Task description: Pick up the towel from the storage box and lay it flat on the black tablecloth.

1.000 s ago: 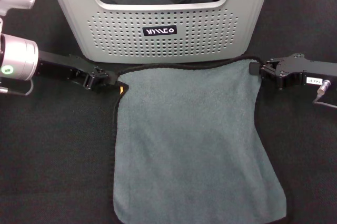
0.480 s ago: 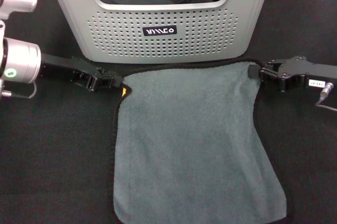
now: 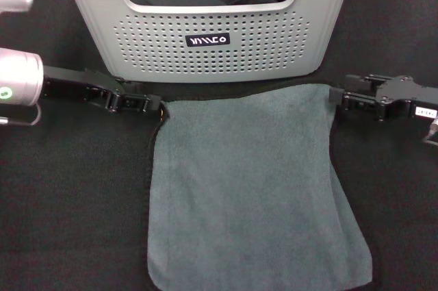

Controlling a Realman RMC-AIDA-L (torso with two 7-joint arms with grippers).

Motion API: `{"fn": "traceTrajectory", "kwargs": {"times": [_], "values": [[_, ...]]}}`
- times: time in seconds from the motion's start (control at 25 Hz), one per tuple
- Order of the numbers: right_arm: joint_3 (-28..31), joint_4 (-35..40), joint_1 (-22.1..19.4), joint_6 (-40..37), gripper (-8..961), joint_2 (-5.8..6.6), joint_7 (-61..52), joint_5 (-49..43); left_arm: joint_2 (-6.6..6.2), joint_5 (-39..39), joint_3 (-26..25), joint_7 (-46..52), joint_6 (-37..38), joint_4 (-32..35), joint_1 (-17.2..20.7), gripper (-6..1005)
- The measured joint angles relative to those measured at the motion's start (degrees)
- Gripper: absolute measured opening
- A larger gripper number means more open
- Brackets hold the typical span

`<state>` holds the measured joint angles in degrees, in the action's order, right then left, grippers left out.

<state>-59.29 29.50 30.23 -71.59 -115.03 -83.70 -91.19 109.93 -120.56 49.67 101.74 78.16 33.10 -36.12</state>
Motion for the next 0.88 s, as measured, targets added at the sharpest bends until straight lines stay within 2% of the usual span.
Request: {"fn": "traceTrajectory", "kwargs": {"times": [0.08,0.16,0.32,0.48,0.52,0.56,0.6,0.72,0.88], "values": [[0.34,0.86,-0.97,-0.21,449,-0.16,0.11,0.03,-0.40,1.48,-0.01,-0.28,0.64,0.28,0.39,318],[0.85,1.80,-1.99,-1.05,542,-0.30,0.14,0.18,-0.57,2.99,-0.02,-0.80,1.78,1.52,1.29,545],[2.79,3.07,-4.16,-5.35,708,-0.10,1.31,1.36,-0.25,7.52,-0.03,-3.91,5.16,5.70,4.58,547],[6.27,4.48,-5.98,-14.56,852,0.71,6.08,1.42,0.09,19.14,-0.01,-17.37,13.14,7.28,9.12,548],[7.64,4.74,-6.45,-18.89,857,0.82,8.18,1.43,0.22,22.39,-0.01,-21.32,15.45,7.19,10.39,548],[8.90,5.03,-6.90,-23.73,862,0.78,10.64,1.44,1.02,28.46,-0.03,-29.52,20.62,7.18,13.11,548],[9.75,5.17,-7.29,-27.46,867,0.63,12.47,1.44,1.02,28.46,-0.03,-29.52,20.62,7.18,13.11,548],[11.24,5.48,-7.89,-38.54,877,-0.39,15.63,2.08,2.90,30.52,0.21,-36.65,27.24,7.41,15.46,548],[9.78,2.89,-6.77,-43.57,875,-0.89,15.56,4.23,3.73,28.09,0.82,-35.63,33.75,7.12,14.87,548]]}}
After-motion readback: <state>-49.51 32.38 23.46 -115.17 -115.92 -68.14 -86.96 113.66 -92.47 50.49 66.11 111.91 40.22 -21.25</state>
